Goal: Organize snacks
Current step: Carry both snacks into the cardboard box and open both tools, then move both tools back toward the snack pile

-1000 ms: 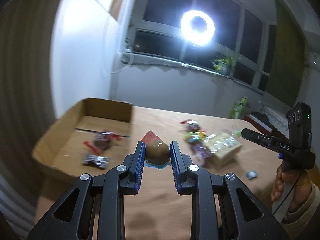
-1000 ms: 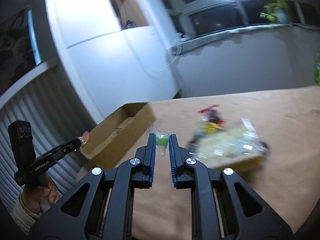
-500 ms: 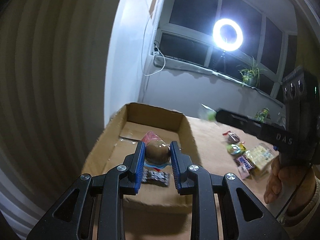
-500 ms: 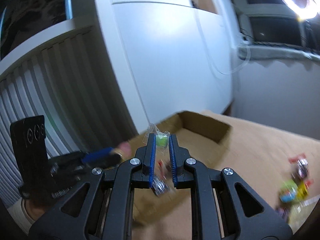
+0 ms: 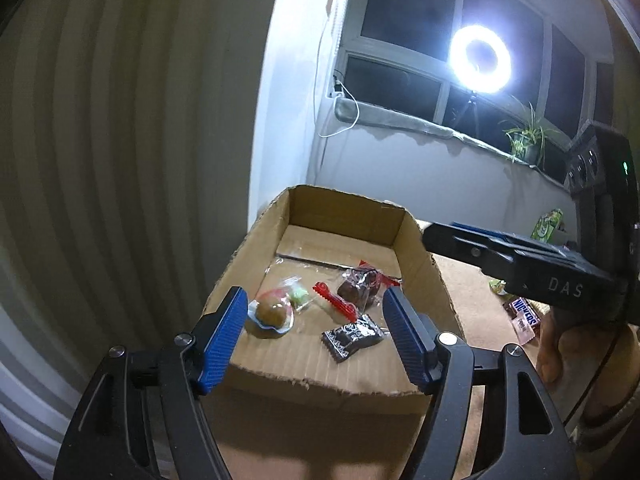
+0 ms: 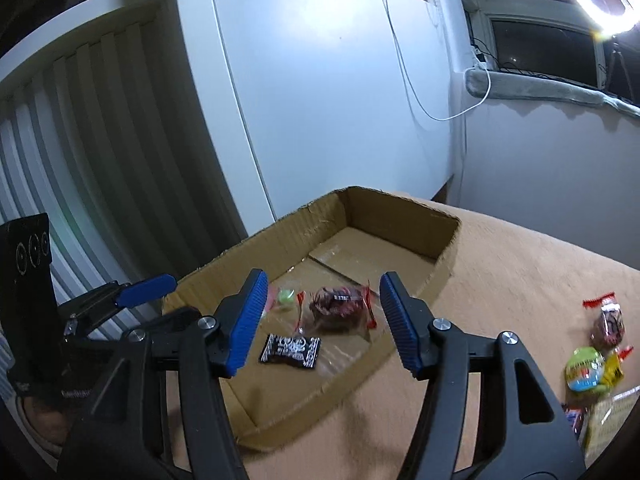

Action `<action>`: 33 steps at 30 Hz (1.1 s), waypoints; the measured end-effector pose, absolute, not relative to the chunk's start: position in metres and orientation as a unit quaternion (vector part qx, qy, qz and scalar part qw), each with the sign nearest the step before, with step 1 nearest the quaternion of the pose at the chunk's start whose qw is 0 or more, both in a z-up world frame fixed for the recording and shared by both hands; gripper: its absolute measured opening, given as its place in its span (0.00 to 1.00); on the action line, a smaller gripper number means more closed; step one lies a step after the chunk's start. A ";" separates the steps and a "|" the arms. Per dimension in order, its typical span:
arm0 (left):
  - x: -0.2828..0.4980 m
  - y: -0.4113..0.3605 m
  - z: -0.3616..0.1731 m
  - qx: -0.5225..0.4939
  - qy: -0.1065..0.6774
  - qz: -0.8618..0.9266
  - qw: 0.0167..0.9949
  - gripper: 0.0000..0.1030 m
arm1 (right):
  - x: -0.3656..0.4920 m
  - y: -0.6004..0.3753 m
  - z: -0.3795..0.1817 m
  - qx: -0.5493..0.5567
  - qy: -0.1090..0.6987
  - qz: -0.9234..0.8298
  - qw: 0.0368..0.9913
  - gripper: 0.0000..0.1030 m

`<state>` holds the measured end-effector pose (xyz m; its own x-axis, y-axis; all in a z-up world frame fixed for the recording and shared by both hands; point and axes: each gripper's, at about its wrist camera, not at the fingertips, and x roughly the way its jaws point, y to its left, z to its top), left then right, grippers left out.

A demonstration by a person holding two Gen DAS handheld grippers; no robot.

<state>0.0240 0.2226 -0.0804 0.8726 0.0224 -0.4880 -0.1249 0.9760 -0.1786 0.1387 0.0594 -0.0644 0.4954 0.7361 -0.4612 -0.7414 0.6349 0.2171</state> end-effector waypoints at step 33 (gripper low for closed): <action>-0.009 0.158 -0.043 -0.086 0.227 -0.001 0.970 0.72 | 0.057 -0.021 -0.085 -0.017 0.256 0.377 0.890 0.75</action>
<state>-0.0089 0.1581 -0.0429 0.8967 -0.0415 -0.4406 -0.0367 0.9852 -0.1674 0.0565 -0.0212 -0.0850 0.5845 0.6632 -0.4676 -0.6801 0.7147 0.1635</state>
